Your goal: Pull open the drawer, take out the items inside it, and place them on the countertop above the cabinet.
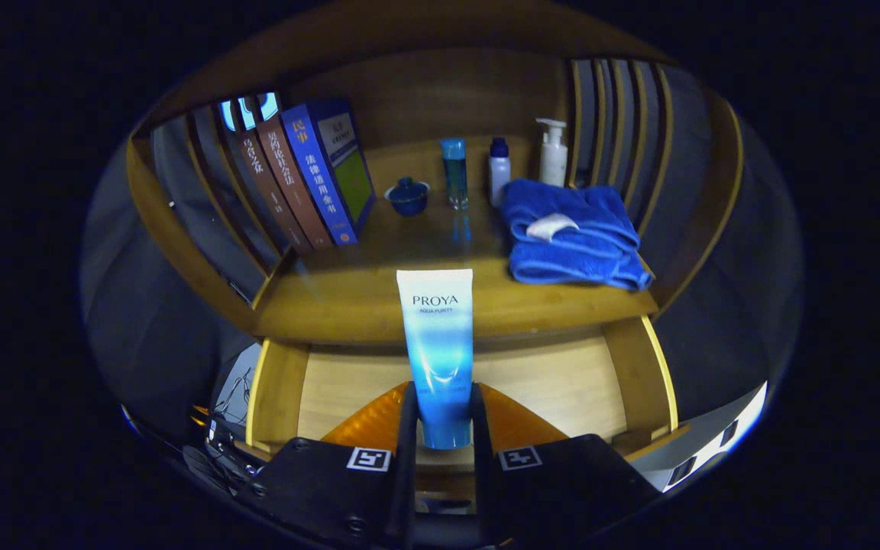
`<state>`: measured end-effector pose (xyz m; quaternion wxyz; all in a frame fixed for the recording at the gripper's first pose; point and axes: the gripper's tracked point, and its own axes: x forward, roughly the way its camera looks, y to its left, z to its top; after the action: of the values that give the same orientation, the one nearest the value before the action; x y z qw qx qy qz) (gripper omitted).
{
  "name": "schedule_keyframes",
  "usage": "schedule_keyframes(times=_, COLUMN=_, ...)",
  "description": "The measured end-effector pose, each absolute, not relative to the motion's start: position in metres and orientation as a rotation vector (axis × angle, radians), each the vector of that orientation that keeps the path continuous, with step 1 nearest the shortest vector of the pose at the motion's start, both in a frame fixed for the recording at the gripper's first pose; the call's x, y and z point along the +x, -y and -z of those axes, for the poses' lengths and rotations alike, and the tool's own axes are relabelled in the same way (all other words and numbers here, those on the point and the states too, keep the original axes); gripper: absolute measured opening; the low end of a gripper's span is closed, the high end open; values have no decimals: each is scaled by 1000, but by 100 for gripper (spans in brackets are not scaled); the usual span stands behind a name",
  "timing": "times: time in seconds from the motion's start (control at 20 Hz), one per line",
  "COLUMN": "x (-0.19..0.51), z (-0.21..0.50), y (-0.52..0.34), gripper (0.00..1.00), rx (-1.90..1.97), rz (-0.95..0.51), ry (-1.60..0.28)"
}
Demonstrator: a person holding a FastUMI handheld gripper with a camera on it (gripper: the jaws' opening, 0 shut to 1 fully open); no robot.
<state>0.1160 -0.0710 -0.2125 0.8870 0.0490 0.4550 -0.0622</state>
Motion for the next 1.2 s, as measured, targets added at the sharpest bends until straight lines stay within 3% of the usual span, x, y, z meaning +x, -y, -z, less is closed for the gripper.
schedule_keyframes(times=0.7, x=253, z=275, y=80, gripper=38, rx=112, rz=175, ry=-1012)
schedule_keyframes(times=0.8, x=257, z=278, y=80, gripper=47, rx=123, rz=177, ry=-996)
schedule_keyframes(times=1.0, x=257, z=269, y=82, gripper=98, rx=125, rz=182, ry=-970)
schedule_keyframes(times=1.2, x=236, z=254, y=80, gripper=99, rx=139, rz=180, ry=-947)
